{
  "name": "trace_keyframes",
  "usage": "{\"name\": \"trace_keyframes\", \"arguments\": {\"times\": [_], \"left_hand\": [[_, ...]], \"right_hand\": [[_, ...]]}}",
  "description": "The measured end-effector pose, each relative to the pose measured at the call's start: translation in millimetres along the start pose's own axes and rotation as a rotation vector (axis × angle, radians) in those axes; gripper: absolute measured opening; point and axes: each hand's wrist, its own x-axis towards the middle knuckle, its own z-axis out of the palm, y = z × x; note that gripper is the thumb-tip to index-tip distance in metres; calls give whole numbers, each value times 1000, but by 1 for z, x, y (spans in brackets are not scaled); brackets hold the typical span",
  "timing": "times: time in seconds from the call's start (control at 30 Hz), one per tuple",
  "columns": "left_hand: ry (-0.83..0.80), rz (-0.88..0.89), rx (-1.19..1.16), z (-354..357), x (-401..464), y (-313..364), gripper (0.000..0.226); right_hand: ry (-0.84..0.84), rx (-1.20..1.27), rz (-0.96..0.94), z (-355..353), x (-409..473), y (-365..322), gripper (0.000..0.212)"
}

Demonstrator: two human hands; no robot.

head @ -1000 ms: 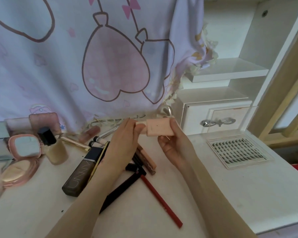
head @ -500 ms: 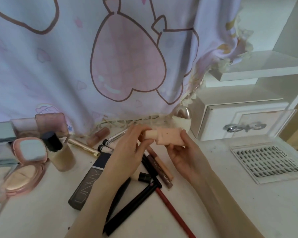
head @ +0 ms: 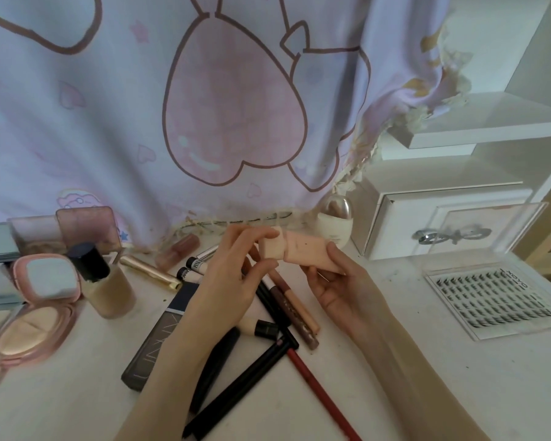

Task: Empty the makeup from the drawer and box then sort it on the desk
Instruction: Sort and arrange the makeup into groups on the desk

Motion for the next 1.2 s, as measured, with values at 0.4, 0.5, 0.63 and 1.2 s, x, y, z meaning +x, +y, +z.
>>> {"name": "trace_keyframes", "arguments": {"times": [0.4,0.5,0.63,1.2], "left_hand": [[64,-172,119,-12,1,1,12],[16,-160,108,-13,2,-1,8],[43,-229,64,-14,3,2,10],[141,-492,-186,-15,5,6,10]], "right_hand": [[-93,-178,52,-2,-3,1,10],[-110,-182,42,-1,-4,1,10],[-195,-213,89,-1,-6,-1,18],[-223,44,-35,-17,-8,-34,42]]}}
